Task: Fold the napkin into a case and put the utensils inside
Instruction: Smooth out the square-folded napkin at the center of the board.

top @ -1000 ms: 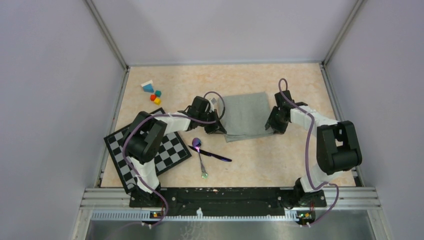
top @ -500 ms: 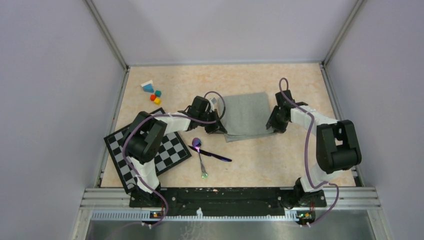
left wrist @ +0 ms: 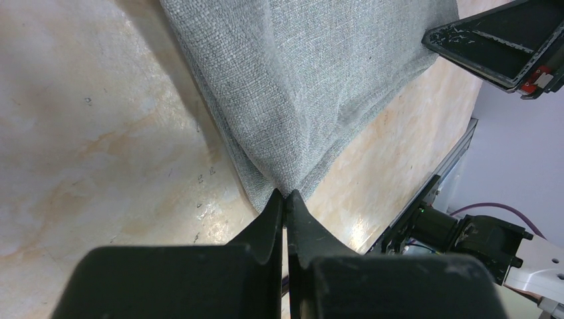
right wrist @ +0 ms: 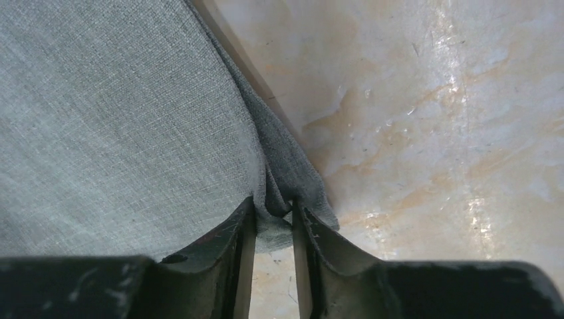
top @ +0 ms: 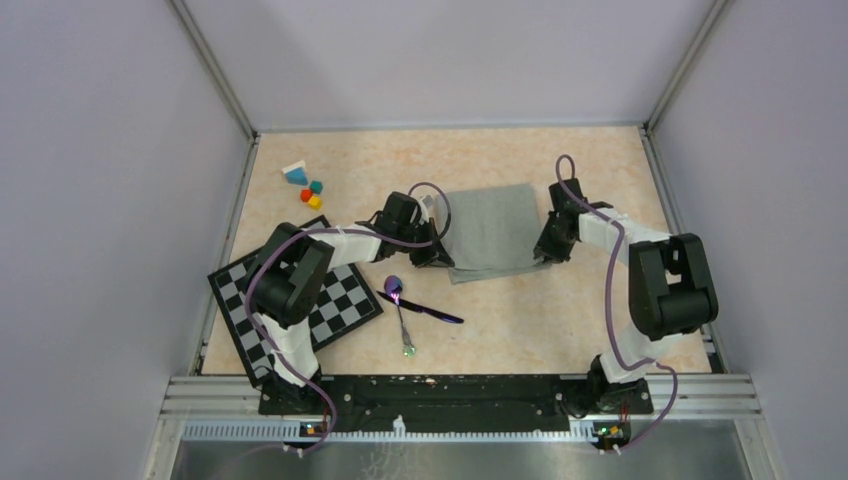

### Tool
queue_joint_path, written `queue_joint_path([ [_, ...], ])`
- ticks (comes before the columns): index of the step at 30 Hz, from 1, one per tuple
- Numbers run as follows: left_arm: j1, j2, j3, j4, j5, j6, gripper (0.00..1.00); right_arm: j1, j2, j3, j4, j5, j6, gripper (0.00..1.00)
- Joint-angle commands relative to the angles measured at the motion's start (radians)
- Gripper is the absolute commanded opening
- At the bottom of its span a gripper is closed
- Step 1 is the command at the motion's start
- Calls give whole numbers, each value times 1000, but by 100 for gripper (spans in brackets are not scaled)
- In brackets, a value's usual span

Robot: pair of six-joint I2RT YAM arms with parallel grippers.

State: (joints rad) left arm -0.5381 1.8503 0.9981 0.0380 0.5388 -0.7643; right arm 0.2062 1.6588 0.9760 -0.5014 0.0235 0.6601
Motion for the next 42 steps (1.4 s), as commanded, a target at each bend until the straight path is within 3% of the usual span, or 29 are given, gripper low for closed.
queue_joint_path([
  [1, 1, -31, 11, 27, 17, 13, 0, -5, 3, 10, 15, 30, -5, 14],
  [3, 1, -36, 15, 23, 19, 17, 0, -5, -15, 26, 3, 42, -12, 0],
  [27, -67, -68, -6, 7, 49, -26, 0, -31, -131, 40, -65, 17, -71, 0],
  [42, -68, -71, -51, -5, 19, -17, 0, -42, -100, -15, -14, -2, -83, 0],
])
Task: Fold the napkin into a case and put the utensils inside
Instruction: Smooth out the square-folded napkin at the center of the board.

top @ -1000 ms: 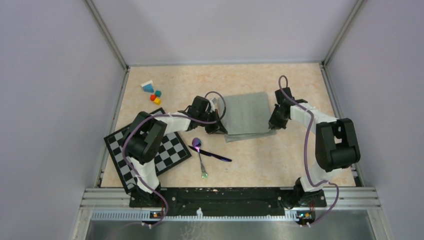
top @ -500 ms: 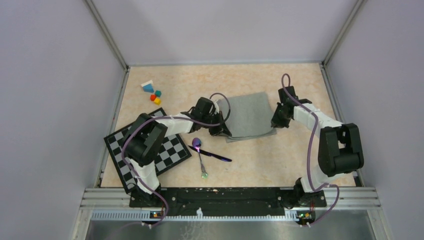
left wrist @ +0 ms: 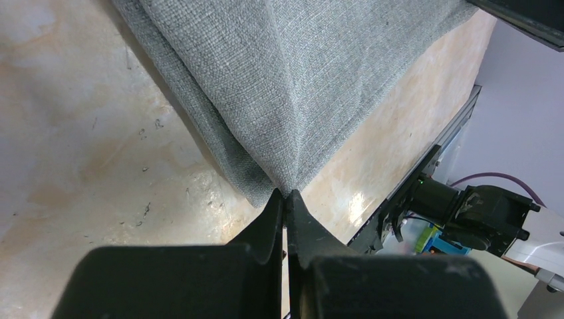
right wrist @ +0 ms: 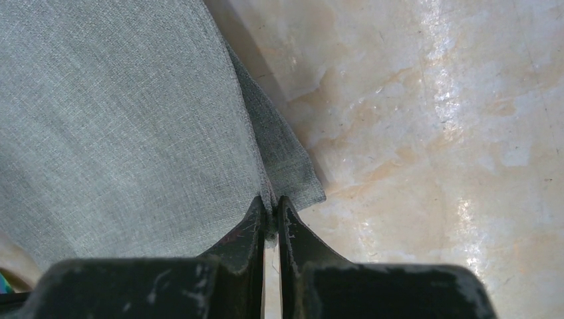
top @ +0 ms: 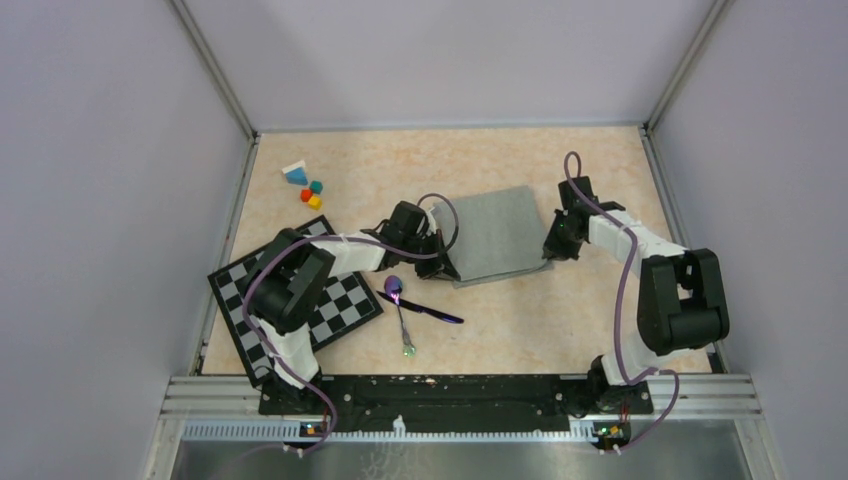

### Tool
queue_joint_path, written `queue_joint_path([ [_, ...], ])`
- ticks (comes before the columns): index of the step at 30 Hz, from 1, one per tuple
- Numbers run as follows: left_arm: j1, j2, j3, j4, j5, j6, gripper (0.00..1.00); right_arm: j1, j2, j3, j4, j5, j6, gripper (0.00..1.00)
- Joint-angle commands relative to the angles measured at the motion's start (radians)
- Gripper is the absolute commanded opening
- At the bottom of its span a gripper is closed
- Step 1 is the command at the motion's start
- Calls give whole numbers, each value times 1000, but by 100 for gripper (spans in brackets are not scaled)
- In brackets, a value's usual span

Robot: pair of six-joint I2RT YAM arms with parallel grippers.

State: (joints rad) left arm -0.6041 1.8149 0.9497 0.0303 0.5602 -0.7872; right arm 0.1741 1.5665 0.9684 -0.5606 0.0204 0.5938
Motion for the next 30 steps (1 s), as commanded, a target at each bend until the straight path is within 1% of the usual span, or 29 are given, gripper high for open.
queue_joint_path([
  [1, -2, -34, -3, 3, -1, 5, 0, -10, -4, -10, 51, -2, -17, 0],
  [8, -3, -14, -13, 5, -13, 8, 1, -11, 37, -28, 85, -3, -20, 0],
  [12, -2, -17, -8, -10, -24, 16, 7, -12, 50, -29, 92, -15, -29, 0],
  [14, -2, -27, 1, -25, -32, 24, 14, -12, 47, -19, 76, -16, -42, 1],
  [15, -2, -35, 5, -50, -29, 29, 19, -11, 41, -15, 63, -11, -50, 6],
  [20, -2, -106, 13, -121, 11, 57, 42, -12, -74, -14, 10, 37, -122, 40],
  [22, -1, -138, 26, -168, 12, 88, 46, -10, -114, -14, 1, 23, -159, 46],
  [23, 1, -153, 31, -188, 6, 100, 46, -9, -129, -15, 8, -2, -177, 49],
  [25, 4, -169, 46, -179, 11, 102, 42, -9, -143, -25, 53, -99, -200, 51],
  [27, 3, -141, 75, -139, 53, 85, 35, -7, -103, -13, 100, -245, -208, 52],
  [28, 3, -116, 90, -106, 85, 65, 30, -8, -64, 3, 107, -296, -203, 50],
  [30, 4, -47, 121, -43, 129, 25, 20, -8, 7, 20, 139, -361, -186, 40],
])
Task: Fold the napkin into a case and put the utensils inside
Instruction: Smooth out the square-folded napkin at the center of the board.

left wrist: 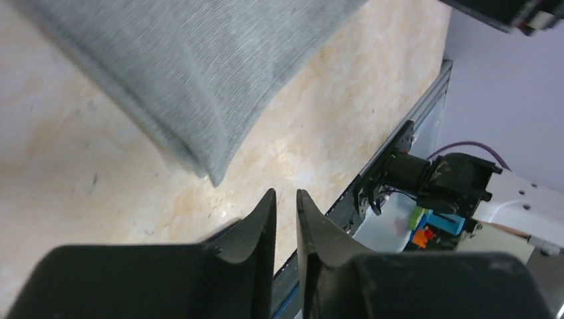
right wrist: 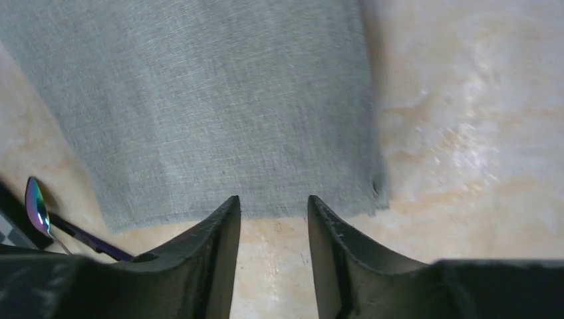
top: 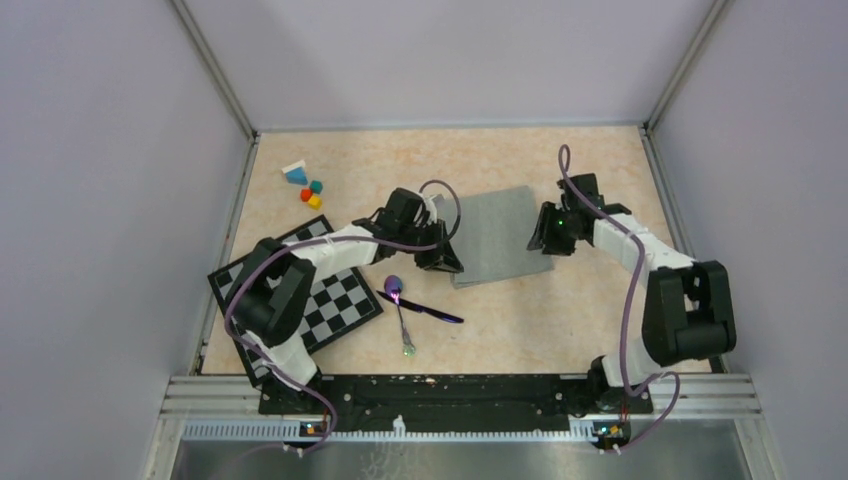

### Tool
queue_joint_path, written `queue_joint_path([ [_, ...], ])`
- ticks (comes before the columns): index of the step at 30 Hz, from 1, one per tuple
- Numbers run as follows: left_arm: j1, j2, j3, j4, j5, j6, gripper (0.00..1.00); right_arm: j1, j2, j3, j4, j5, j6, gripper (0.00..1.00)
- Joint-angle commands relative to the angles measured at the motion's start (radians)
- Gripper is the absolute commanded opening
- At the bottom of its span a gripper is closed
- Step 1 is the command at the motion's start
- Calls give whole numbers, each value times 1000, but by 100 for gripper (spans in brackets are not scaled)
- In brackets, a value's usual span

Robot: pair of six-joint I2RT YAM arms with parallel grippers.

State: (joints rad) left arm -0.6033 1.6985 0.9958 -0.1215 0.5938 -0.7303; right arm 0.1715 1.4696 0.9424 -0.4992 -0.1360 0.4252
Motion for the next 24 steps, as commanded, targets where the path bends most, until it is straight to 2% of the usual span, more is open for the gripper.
queue_joint_path([
  [1, 2, 102, 92, 128, 101, -44, 16, -7, 123, 45, 94, -212, -11, 36],
  [3, 1, 152, 114, 154, 94, -45, 12, -11, 142, 32, 123, -210, -5, 32],
  [7, 1, 197, 74, 143, 34, -22, 7, -24, 152, -16, 146, -162, -31, 32],
  [11, 1, 221, -8, 187, 22, -22, 4, -23, 143, -47, 176, -144, -50, 37],
  [16, 1, 231, -37, 204, 2, -21, 4, 31, 140, 25, 228, -228, -4, 48],
  [19, 2, 205, -39, 191, -27, -15, 6, 88, 203, 85, 308, -327, 80, 49],
  [21, 1, 192, -48, 187, -40, -19, 7, 117, 267, 123, 364, -378, 148, 43],
  [24, 1, 183, -84, 213, -53, -42, 5, 150, 364, 162, 484, -431, 259, 19],
])
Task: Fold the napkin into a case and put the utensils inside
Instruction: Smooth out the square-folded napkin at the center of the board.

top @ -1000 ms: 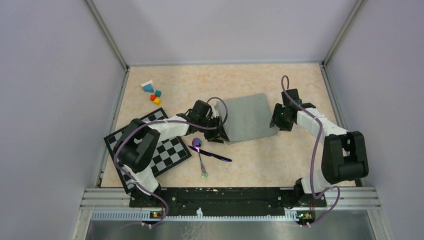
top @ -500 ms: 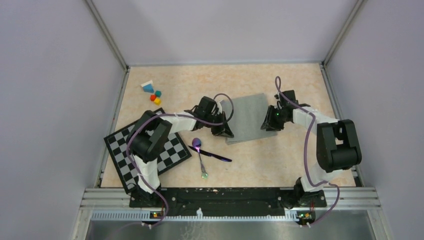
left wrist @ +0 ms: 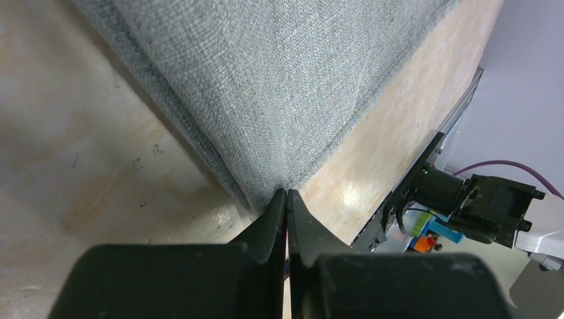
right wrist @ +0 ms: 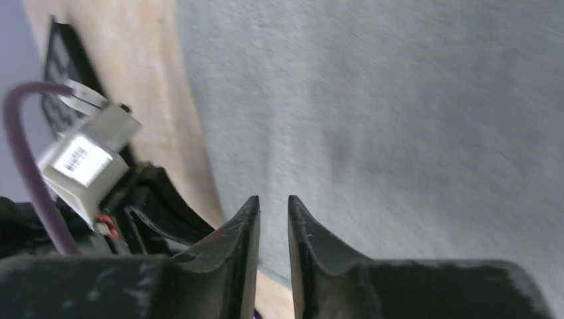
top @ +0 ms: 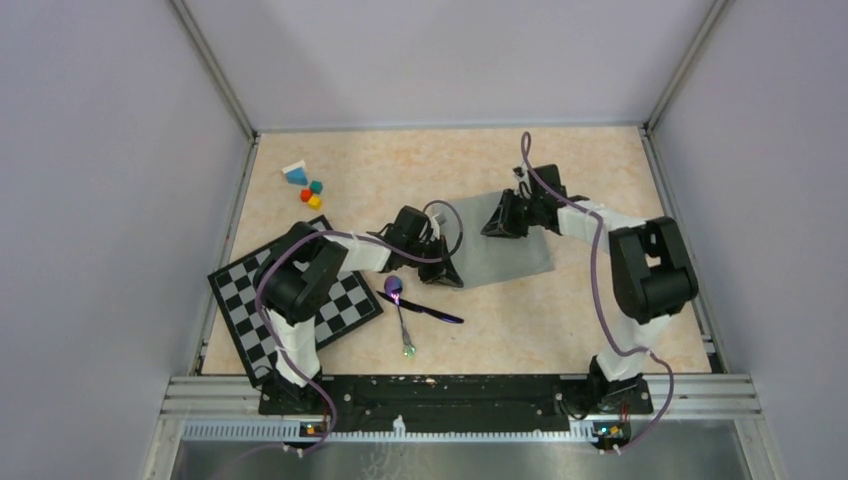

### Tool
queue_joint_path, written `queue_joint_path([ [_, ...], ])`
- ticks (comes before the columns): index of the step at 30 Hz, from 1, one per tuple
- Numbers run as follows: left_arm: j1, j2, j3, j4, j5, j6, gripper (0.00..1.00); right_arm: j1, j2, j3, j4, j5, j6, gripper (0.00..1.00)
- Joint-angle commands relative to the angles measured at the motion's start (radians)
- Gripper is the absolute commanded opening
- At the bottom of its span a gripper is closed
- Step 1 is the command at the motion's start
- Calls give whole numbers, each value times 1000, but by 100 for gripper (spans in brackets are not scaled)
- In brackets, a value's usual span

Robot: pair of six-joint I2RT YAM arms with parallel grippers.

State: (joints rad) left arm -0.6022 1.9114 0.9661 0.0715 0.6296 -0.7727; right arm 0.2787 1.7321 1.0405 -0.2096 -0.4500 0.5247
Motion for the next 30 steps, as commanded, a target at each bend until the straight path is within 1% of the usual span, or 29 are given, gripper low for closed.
queue_joint_path([
  [1, -1, -33, -68, 31, -94, -8, 4, 56, 131, 75, 244, -135, 187, 12],
  [2, 0, -37, -77, 36, -104, -14, 3, 73, 159, 89, 271, -147, 210, 3],
  [3, 0, -39, -85, 42, -112, -17, 3, 88, 187, 105, 291, -158, 231, 0],
  [6, 0, -44, -94, 47, -125, -15, 2, 130, 255, 127, 380, -201, 296, 0],
  [10, 1, -38, -98, 48, -137, -13, 0, 174, 312, 145, 424, -218, 308, 0],
  [15, 0, -31, -108, 45, -152, -14, 0, 184, 383, 150, 504, -216, 341, 0],
  [18, 1, -36, -121, 42, -164, -22, 0, 179, 443, 212, 504, -195, 330, 0],
  [24, 0, -50, -138, 17, -199, -23, 0, 155, 574, 352, 523, -218, 354, 0],
  [30, -5, -54, -159, 14, -232, -47, 0, 125, 686, 499, 503, -229, 363, 0],
])
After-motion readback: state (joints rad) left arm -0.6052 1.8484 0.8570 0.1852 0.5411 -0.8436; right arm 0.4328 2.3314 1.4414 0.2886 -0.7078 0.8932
